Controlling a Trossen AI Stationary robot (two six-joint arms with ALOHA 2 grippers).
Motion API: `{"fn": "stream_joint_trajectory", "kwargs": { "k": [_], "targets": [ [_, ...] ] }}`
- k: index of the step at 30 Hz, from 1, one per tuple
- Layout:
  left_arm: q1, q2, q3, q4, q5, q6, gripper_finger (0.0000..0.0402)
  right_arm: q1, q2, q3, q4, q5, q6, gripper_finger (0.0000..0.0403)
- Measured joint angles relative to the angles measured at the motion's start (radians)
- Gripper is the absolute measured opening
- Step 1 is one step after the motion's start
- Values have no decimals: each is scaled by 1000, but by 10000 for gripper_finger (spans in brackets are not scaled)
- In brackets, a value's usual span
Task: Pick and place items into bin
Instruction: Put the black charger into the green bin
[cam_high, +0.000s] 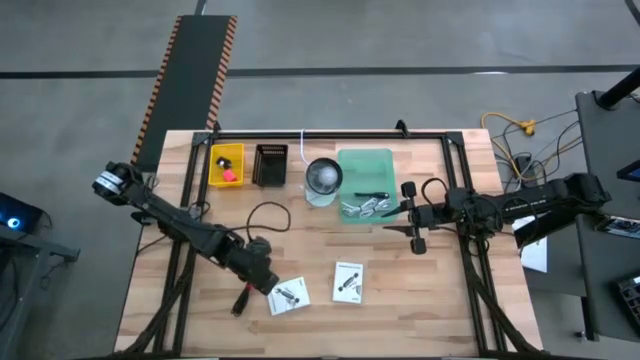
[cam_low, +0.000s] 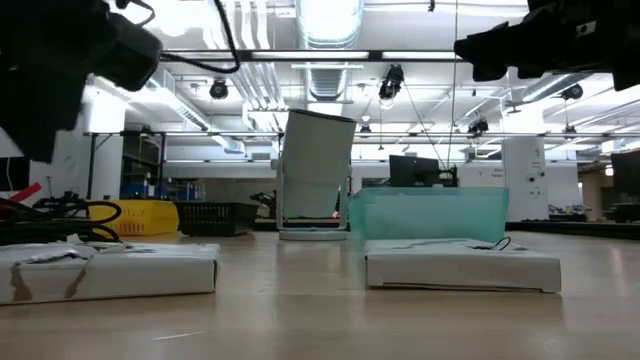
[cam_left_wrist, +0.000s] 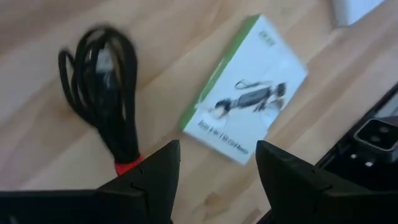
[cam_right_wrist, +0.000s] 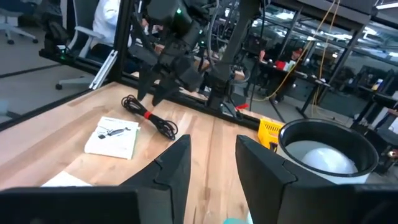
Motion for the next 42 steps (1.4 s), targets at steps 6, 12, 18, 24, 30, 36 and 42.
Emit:
{"fn": "stream_joint_trajectory", "kwargs": {
  "k": [6, 12, 18, 24, 30, 36, 42],
  "targets": [
    [-13, 53, 5, -40, 33, -30, 194, 0, 0, 0, 0, 0, -18, 113],
    [-12, 94, 0, -113, 31, -84, 194, 0, 0, 0, 1, -1, -38, 110],
    [-12, 149, -3, -118, 31, -99, 194, 0, 0, 0, 1, -1, -45, 104],
    [-13, 218, -3, -118, 96, -18, 194, 0, 0, 1, 0, -1, -45, 97],
    [-13, 248, -3, -120, 107, 17, 172, 0, 0, 1, 0, -2, -45, 90],
    [-13, 248, -3, -120, 132, 174, 85, 0, 0, 1, 0, -3, -45, 90],
    [-12, 243, 1, -121, 187, 326, 34, 0, 0, 1, 0, -3, -45, 87]
  ]
}}
